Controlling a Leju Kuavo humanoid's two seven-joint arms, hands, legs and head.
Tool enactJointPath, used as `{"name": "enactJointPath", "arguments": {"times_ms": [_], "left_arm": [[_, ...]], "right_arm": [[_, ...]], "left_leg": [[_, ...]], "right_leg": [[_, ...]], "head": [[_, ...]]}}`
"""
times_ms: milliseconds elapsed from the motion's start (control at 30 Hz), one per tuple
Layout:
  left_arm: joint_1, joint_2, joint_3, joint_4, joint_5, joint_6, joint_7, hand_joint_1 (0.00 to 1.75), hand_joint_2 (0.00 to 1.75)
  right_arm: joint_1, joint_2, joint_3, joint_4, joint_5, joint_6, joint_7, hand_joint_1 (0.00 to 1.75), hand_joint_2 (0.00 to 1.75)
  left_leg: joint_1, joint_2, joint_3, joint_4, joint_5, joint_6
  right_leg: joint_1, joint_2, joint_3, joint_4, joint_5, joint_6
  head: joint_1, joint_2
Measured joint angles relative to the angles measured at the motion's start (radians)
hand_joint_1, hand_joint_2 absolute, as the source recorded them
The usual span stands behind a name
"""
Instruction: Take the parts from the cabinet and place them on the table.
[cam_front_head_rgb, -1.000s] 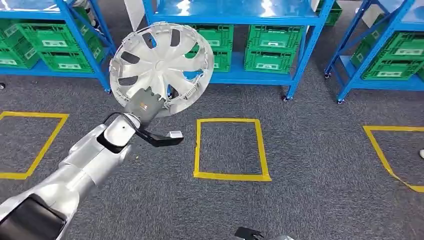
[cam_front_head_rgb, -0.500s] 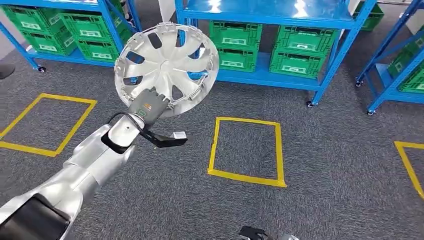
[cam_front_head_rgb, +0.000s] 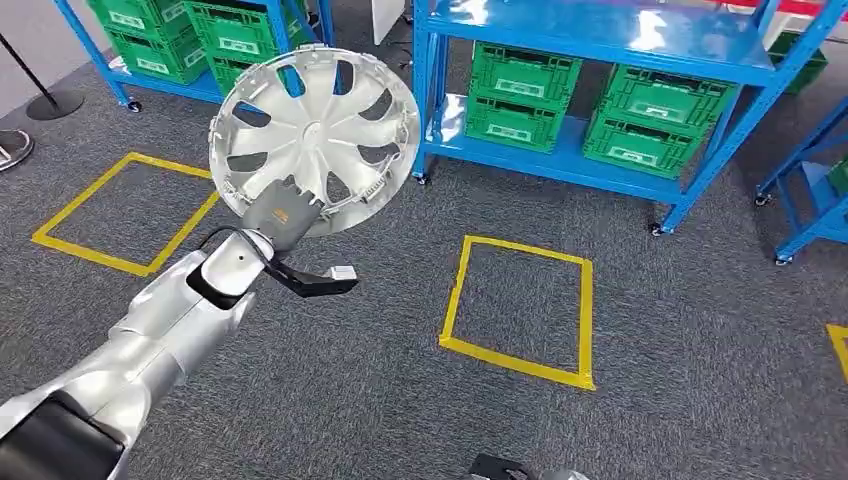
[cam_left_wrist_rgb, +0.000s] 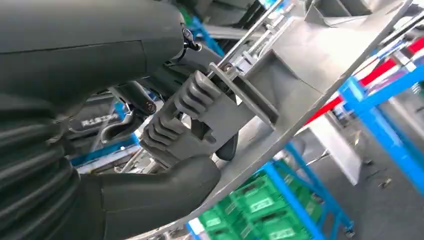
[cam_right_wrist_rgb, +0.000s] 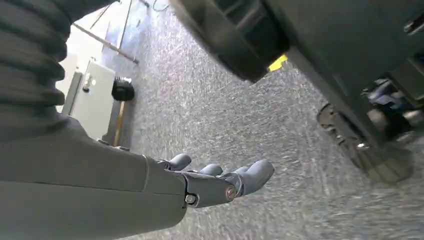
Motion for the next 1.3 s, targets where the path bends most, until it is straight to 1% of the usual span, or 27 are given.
{"name": "enactJointPath", "arguments": {"times_ms": [100,133,167,200,267,300,333,400,433,467,533,600,633,700,733,767,800,833,967,1033,1067,1100,1133,1167,1200,1267,1300], "left_arm": [[0.001,-0.003,-0.003,0.0,-0.006,-0.001,0.0,1.75,1.75],[0.001,-0.003,-0.007,0.0,-0.006,0.003,0.003,1.75,1.75],[0.002,-0.003,-0.009,0.0,-0.002,0.011,0.008,1.75,1.75],[0.002,-0.002,-0.009,0.0,0.003,0.016,0.008,1.75,1.75],[0.0,-0.001,-0.009,-0.001,0.007,0.026,0.007,1.75,1.75],[-0.001,0.0,-0.009,-0.001,0.007,0.026,0.007,1.75,1.75],[-0.004,0.005,-0.01,-0.001,0.008,0.026,0.004,1.75,1.75],[-0.005,0.01,-0.01,0.0,0.01,0.028,-0.005,1.75,1.75],[-0.005,0.013,-0.01,0.0,0.01,0.029,-0.011,1.75,1.75],[-0.005,0.017,-0.011,0.0,0.016,0.029,-0.016,1.75,1.75],[-0.012,0.019,-0.012,-0.001,0.031,0.021,-0.029,1.75,1.75],[-0.012,0.019,-0.013,-0.001,0.032,0.021,-0.04,1.75,1.75],[-0.012,0.018,-0.017,-0.001,0.032,0.023,-0.044,1.75,1.75],[-0.012,0.018,-0.019,-0.002,0.037,0.024,-0.052,1.75,1.75],[-0.012,0.016,-0.019,-0.004,0.04,0.026,-0.056,1.75,1.75],[-0.013,0.014,-0.019,-0.007,0.042,0.026,-0.059,1.75,1.75],[-0.014,0.014,-0.019,-0.01,0.043,0.027,-0.06,1.75,1.75],[-0.018,0.009,-0.02,-0.011,0.045,0.029,-0.061,1.75,1.75],[-0.021,0.006,-0.02,-0.014,0.043,0.033,-0.072,1.75,1.75],[-0.025,0.002,-0.021,-0.015,0.043,0.035,-0.075,1.75,1.75],[-0.025,-0.004,-0.023,-0.015,0.042,0.035,-0.076,1.75,1.75],[-0.024,-0.01,-0.025,-0.015,0.042,0.039,-0.076,1.75,1.75],[-0.024,-0.014,-0.026,-0.015,0.042,0.041,-0.076,1.75,1.75],[-0.024,-0.018,-0.027,-0.015,0.042,0.041,-0.077,1.75,1.75],[-0.024,-0.019,-0.027,-0.016,0.043,0.042,-0.078,1.75,1.75],[-0.024,-0.023,-0.028,-0.016,0.048,0.044,-0.083,1.75,1.75],[-0.025,-0.025,-0.028,-0.018,0.048,0.044,-0.084,1.75,1.75]], "right_arm": [[0.003,0.005,0.0,0.0,0.007,0.0,0.002,0.0,1.75],[0.003,0.005,0.0,0.0,0.009,0.0,0.005,0.0,1.75],[0.003,0.005,0.0,0.0,0.011,0.0,0.008,0.0,1.75],[0.002,0.004,0.0,0.0,0.013,0.0,0.008,0.0,1.75],[-0.004,0.002,0.0,0.0,0.021,0.0,0.015,0.0,1.75],[-0.007,0.0,0.0,0.0,0.023,0.0,0.016,0.0,1.75],[-0.009,-0.001,0.0,0.0,0.022,0.0,0.019,0.0,1.75],[-0.008,-0.003,0.0,0.0,0.019,0.0,0.03,0.0,1.75],[-0.006,-0.005,0.0,0.0,0.016,0.0,0.027,0.0,1.75],[-0.005,-0.006,0.0,0.0,0.022,0.0,0.024,0.0,1.75],[-0.005,-0.01,0.0,0.0,0.032,0.0,0.027,0.0,1.75],[-0.003,-0.011,0.0,0.0,0.027,0.0,0.031,0.0,1.75],[-0.003,-0.012,0.0,0.0,0.024,0.0,0.027,0.0,1.75],[-0.006,-0.011,0.0,0.0,0.034,0.0,0.018,0.0,1.75],[-0.009,-0.011,0.0,0.0,0.043,0.0,0.014,0.0,1.75],[-0.011,-0.011,0.0,0.0,0.049,0.0,0.013,0.0,1.75],[-0.013,-0.011,0.0,0.0,0.052,0.0,0.013,0.0,1.75],[-0.015,-0.011,0.0,0.0,0.054,0.0,0.012,0.0,1.75],[-0.022,-0.01,0.0,0.0,0.049,0.0,0.014,0.0,1.75],[-0.025,-0.009,0.0,0.0,0.05,0.0,0.013,0.0,1.75],[-0.024,-0.008,0.0,0.0,0.048,0.0,0.013,0.0,1.75],[-0.021,-0.008,0.0,0.0,0.048,0.0,0.015,0.0,1.75],[-0.018,-0.008,0.0,0.0,0.05,0.0,0.014,0.0,1.75],[-0.015,-0.008,0.0,0.0,0.051,0.0,0.011,0.0,1.75],[-0.014,-0.008,0.0,0.0,0.052,0.0,0.013,0.0,1.75],[-0.015,-0.007,0.0,0.0,0.053,0.0,0.024,0.0,1.75],[-0.015,-0.007,0.0,0.0,0.055,0.0,0.028,0.0,1.75]], "left_leg": [[-0.007,-0.023,-0.005,0.001,0.003,0.011],[-0.011,-0.032,-0.006,0.001,0.004,0.013],[-0.013,-0.041,-0.006,0.002,0.004,0.013],[-0.014,-0.049,-0.006,0.003,0.004,0.013],[-0.015,-0.063,-0.006,0.008,0.004,0.012],[-0.018,-0.067,-0.01,0.009,0.004,0.009],[-0.02,-0.073,-0.015,0.011,0.005,0.004],[-0.015,-0.08,-0.016,0.004,0.013,-0.009],[-0.015,-0.086,-0.016,0.001,0.015,-0.015],[-0.017,-0.077,-0.025,0.007,0.008,-0.018],[-0.017,-0.031,-0.059,0.09,-0.047,-0.03],[-0.011,-0.016,-0.129,0.243,-0.11,-0.039],[-0.007,-0.013,-0.153,0.293,-0.12,-0.043],[0.0,-0.007,-0.131,0.249,-0.076,-0.046],[0.001,0.003,-0.087,0.163,-0.032,-0.047],[0.0,0.028,-0.041,0.076,0.005,-0.047],[-0.006,0.076,-0.014,0.017,-0.002,-0.048],[-0.012,0.067,-0.006,0.005,0.001,-0.031],[-0.009,0.019,-0.011,0.001,0.01,-0.004],[-0.006,0.002,-0.013,0.0,0.013,0.008],[-0.006,-0.01,-0.015,0.0,0.014,0.011],[-0.008,-0.025,-0.016,0.0,0.014,0.013],[-0.01,-0.04,-0.017,0.0,0.015,0.013],[-0.011,-0.053,-0.016,0.0,0.015,0.014],[-0.011,-0.065,-0.015,0.002,0.016,0.013],[-0.011,-0.089,-0.015,0.006,0.016,0.012],[-0.009,-0.096,-0.018,0.008,0.015,0.009]], "right_leg": [[0.009,0.029,-0.107,0.226,-0.096,-0.005],[0.012,0.03,-0.127,0.261,-0.097,-0.008],[0.014,0.031,-0.122,0.248,-0.08,-0.013],[0.017,0.033,-0.097,0.194,-0.044,-0.019],[0.022,0.047,-0.009,0.019,0.039,-0.033],[0.023,0.068,0.014,-0.024,0.023,-0.04],[0.026,0.065,0.017,-0.035,0.027,-0.036],[0.03,0.056,0.015,-0.034,0.031,-0.041],[0.028,0.05,0.016,-0.038,0.035,-0.047],[0.018,0.039,0.021,-0.048,0.042,-0.055],[0.018,0.03,0.023,-0.052,0.043,-0.063],[0.018,0.014,0.023,-0.051,0.041,-0.065],[0.018,0.006,0.023,-0.05,0.041,-0.065],[0.016,-0.009,0.024,-0.049,0.039,-0.063],[0.014,-0.017,0.025,-0.047,0.037,-0.06],[0.013,-0.024,0.027,-0.045,0.034,-0.055],[0.016,-0.03,0.027,-0.042,0.03,-0.048],[0.024,-0.037,0.024,-0.036,0.027,-0.041],[0.023,-0.075,0.032,-0.044,0.021,-0.019],[0.017,-0.007,0.001,0.033,-0.032,-0.015],[0.017,0.012,-0.034,0.109,-0.069,-0.015],[0.018,0.026,-0.08,0.203,-0.106,-0.015],[0.019,0.03,-0.109,0.257,-0.117,-0.016],[0.019,0.032,-0.116,0.263,-0.104,-0.018],[0.02,0.035,-0.103,0.227,-0.072,-0.021],[0.018,0.052,-0.022,0.05,0.021,-0.029],[0.014,0.093,0.006,-0.019,0.029,-0.031]], "head": [[0.0,0.0],[0.0,0.0],[0.0,0.0],[0.0,0.0],[0.0,0.0],[0.0,0.0],[0.0,0.0],[0.0,0.0],[0.0,0.0],[0.0,0.0],[-0.008,0.0],[-0.008,0.0],[-0.008,0.0],[-0.008,0.0],[-0.008,0.0],[-0.008,0.0],[-0.008,0.0],[-0.008,0.0],[-0.003,0.0],[-0.002,0.0],[-0.003,0.0],[-0.002,0.0],[-0.002,0.0],[-0.002,0.0],[-0.002,0.0],[-0.002,0.0],[-0.003,0.0]]}}
